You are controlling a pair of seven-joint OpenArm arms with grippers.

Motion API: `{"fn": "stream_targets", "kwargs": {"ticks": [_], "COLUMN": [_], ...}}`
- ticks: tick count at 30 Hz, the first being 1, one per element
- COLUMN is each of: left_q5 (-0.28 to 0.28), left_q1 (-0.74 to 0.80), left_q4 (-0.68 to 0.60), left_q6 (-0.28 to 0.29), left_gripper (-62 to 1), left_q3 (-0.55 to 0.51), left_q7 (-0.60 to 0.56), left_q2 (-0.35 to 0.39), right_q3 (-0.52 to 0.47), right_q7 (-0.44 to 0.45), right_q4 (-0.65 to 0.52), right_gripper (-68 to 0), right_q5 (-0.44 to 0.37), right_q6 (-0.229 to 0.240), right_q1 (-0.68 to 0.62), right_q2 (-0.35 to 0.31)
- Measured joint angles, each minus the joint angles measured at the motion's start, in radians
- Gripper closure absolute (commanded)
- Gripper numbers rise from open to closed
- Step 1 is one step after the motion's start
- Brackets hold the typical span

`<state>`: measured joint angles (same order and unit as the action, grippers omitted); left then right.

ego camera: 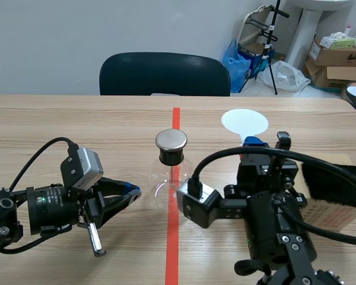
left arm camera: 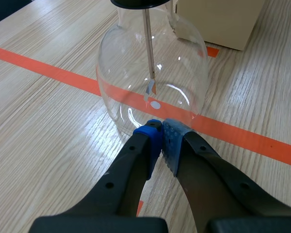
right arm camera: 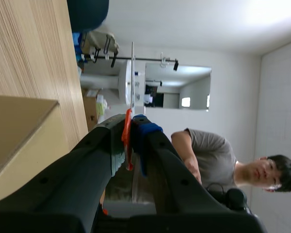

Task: Do the electroscope experiment

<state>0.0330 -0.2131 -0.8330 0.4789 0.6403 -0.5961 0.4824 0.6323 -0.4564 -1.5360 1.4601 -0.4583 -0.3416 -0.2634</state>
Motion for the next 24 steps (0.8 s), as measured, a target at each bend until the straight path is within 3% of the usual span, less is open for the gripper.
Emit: {"fn": "stream_targets", "kwargs": {"ticks": [15,24], "left_q5": [0.0,0.0], "left_q1": [0.0,0.0], "left_q4": [0.0,0.0], "left_q6": [0.0,0.0], "left_gripper": [-3.2,-3.1], "left_q3": [0.0,0.0], "left_q7": [0.0,0.0], "left_q2": [0.0,0.0], "right_q3": [0.0,0.0], "right_q7": [0.334,0.426], "right_q4": [0.0,0.0], "right_gripper": [-1.0,-1.0], "right_q5": [0.0,0.0], "right_q6": [0.0,0.001], "right_q1": [0.0,0.0], "right_q2": [0.0,0.0]}}
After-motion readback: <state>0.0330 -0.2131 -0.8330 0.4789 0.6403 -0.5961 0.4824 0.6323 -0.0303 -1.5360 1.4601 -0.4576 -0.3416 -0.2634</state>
